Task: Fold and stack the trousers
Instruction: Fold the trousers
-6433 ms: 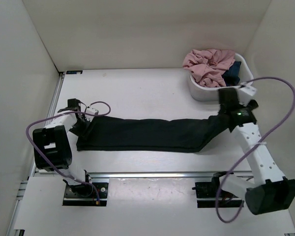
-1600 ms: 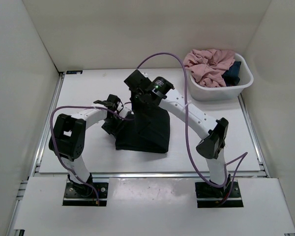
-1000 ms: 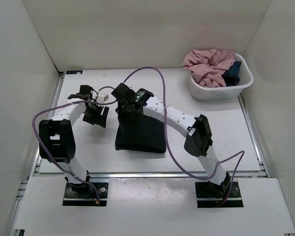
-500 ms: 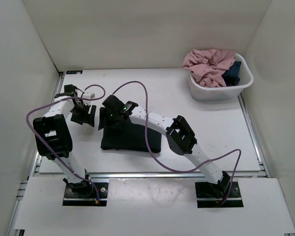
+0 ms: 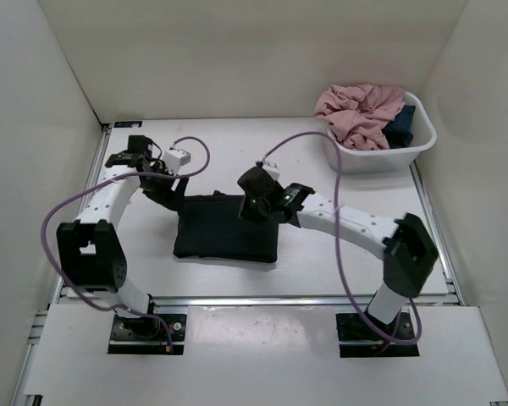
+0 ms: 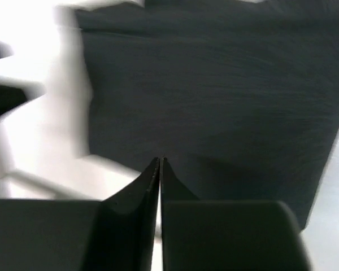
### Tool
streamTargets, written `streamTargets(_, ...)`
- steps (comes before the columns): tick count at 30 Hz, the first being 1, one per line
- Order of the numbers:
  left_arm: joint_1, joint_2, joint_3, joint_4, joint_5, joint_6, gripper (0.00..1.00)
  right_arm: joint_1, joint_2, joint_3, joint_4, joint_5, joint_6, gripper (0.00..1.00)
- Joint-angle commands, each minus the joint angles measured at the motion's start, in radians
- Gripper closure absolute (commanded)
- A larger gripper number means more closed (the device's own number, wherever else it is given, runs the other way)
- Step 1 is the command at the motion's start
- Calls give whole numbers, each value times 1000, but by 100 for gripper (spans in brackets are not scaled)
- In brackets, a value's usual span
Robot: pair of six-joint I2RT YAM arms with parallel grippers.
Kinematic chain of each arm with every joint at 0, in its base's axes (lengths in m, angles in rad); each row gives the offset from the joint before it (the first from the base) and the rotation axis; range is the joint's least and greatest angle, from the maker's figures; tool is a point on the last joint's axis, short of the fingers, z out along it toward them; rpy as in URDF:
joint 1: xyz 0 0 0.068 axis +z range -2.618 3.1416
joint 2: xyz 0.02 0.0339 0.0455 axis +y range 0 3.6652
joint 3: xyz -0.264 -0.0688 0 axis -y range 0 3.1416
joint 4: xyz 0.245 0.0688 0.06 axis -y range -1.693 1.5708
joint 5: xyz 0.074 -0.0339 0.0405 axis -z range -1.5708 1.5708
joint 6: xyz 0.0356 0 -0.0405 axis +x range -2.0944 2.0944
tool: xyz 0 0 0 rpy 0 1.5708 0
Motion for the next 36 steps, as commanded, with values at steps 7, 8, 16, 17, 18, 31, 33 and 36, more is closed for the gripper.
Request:
streamTargets(7,-34,162,-137,110,-17,-52,19,-138,109,-521,404,-58,337,100)
streamTargets(8,-34,171,-149,121,-27,-61,19,-138,109,-511,393,-58,313,100)
streamTargets(16,-54,167,-140,142,-95,-83,19,-105,79,-202,33,23,162,100)
streamTargets(17,-54,141,-119,142,-106,-83,19,-96,47,-189,-30,104,176,99)
streamTargets(18,-54,130,-108,142,-115,-83,19,-96,14,-180,-57,139,196,94)
streamTargets(31,-209,-84,-275,24,-115,-60,19,-295,71,-191,113,6,228,96)
streamTargets(33,-220,-64,-340,82,-168,-71,19,-329,149,-171,130,-44,250,98)
streamTargets(36,-220,-36,-422,188,-297,-80,19,-366,201,-171,201,-95,314,100)
